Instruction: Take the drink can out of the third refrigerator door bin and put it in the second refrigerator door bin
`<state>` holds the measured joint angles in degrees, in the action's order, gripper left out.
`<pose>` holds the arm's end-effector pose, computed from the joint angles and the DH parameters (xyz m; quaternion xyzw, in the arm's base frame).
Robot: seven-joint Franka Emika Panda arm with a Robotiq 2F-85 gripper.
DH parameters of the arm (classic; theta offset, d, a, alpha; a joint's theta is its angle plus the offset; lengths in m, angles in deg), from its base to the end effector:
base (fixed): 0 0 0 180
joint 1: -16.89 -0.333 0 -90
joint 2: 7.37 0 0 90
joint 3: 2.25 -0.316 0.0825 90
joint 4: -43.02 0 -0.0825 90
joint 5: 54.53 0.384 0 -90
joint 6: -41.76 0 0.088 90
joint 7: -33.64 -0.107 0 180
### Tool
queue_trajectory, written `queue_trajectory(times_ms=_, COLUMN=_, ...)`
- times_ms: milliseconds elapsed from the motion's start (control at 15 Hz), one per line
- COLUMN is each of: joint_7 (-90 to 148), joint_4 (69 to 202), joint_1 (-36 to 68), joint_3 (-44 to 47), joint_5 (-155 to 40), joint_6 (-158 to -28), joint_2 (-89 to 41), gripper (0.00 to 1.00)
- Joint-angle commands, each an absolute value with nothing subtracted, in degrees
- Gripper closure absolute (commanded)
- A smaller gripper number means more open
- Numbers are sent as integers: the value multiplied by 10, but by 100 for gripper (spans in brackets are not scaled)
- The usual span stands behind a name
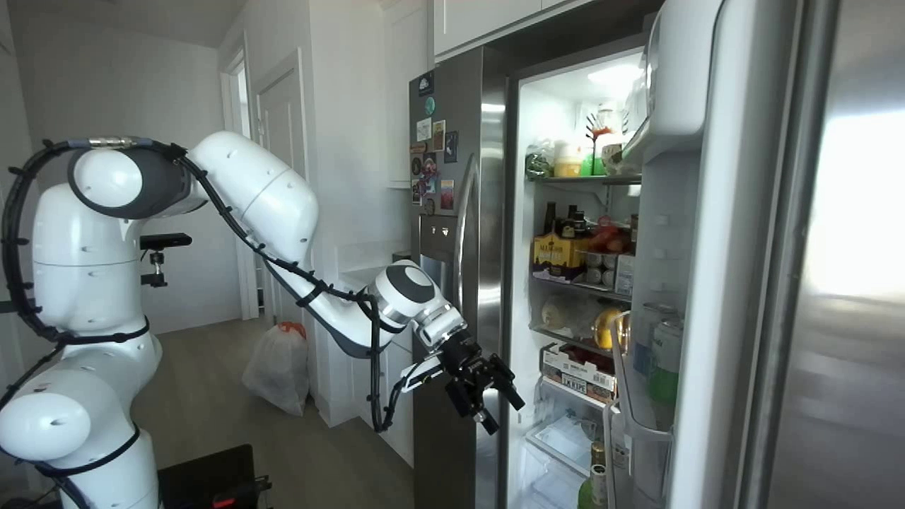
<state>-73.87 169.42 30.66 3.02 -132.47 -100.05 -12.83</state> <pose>0.5274 -0.1785 0.3532 0.7575 -0.4836 0.3496 0.2649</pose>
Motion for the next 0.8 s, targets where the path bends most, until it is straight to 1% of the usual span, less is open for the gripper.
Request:
queue_trajectory(times_ms=0, joint_7=-792, joint_4=1659, joint_1=295, joint_3=58, joint_5=-1375, joint_6=-1013, joint_2=-158, gripper=0)
queue_trajectory(times_ms=333, joint_7=-916, joint_4=1633, joint_1=299, joint_3=71, joint_5=-1486, joint_6=-1009, joint_2=-191, gripper=0)
queue_trajectory(times_ms=733, joint_7=-991, joint_4=1617, joint_1=308, joint_3=76, joint_5=-1556, joint_6=-997, joint_2=-221, gripper=0)
